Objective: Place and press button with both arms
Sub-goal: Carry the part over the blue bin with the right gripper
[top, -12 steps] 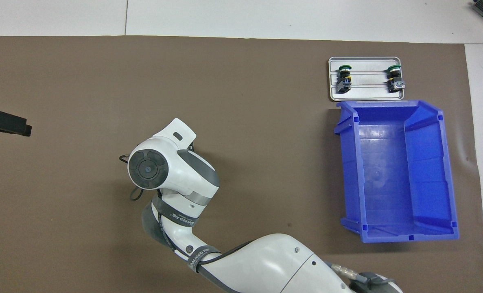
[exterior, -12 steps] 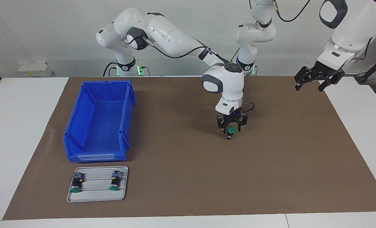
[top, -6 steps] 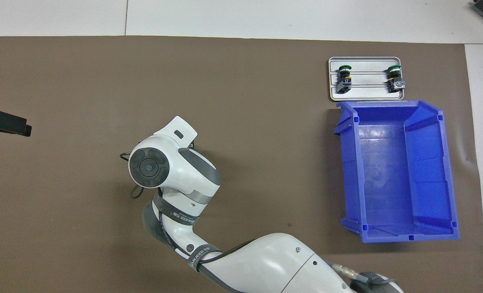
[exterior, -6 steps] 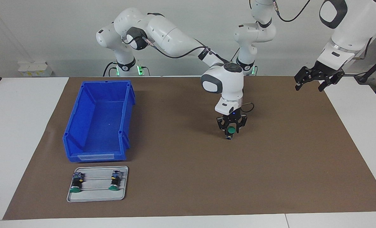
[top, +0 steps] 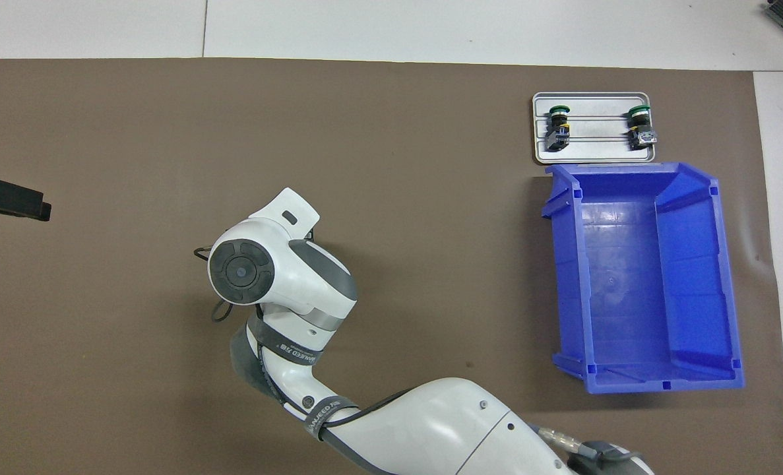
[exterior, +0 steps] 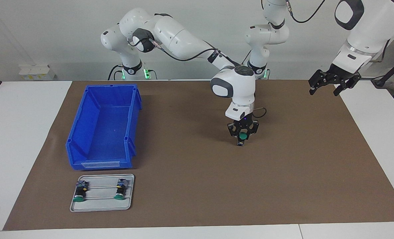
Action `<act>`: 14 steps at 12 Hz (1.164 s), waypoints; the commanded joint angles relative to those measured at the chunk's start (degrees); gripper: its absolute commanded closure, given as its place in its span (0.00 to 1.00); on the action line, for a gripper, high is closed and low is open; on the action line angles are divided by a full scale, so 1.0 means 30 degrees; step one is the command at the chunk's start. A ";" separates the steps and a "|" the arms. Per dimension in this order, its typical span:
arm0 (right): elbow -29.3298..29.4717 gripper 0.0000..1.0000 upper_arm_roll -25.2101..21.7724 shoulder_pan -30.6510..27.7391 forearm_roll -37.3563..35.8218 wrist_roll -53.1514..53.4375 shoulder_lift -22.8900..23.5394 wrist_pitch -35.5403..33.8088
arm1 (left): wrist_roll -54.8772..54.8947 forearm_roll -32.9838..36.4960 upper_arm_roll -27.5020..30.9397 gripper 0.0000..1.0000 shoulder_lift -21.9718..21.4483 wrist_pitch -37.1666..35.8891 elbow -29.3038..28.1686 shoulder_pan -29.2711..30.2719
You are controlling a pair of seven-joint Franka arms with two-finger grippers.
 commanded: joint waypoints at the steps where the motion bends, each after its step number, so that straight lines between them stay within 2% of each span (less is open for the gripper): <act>1: 0.0237 0.70 0.0091 -0.0108 -0.0269 0.0244 0.0112 0.0244 | -0.0199 0.0312 -0.0151 0.00 -0.0526 0.0262 -0.0626 0.0141; 5: 0.0237 0.78 0.0062 -0.0371 -0.0269 0.0011 -0.0005 -0.0135 | -0.0199 0.0312 -0.0151 0.00 -0.0526 0.0262 -0.0626 0.0141; 8: 0.0237 0.79 0.0237 -0.1481 -0.0182 -0.1128 -0.0617 -0.1245 | -0.0199 0.0312 -0.0151 0.00 -0.0526 0.0262 -0.0626 0.0141; 10: 0.0208 0.82 0.0266 -0.2388 0.0022 -0.2154 -0.1757 -0.2823 | -0.0199 0.0312 -0.0151 0.00 -0.0526 0.0262 -0.0626 0.0141; 14: 0.0208 0.82 0.0325 -0.5257 0.1983 -0.4642 -0.4600 -0.5901 | -0.0199 0.0312 -0.0151 0.00 -0.0526 0.0262 -0.0626 0.0141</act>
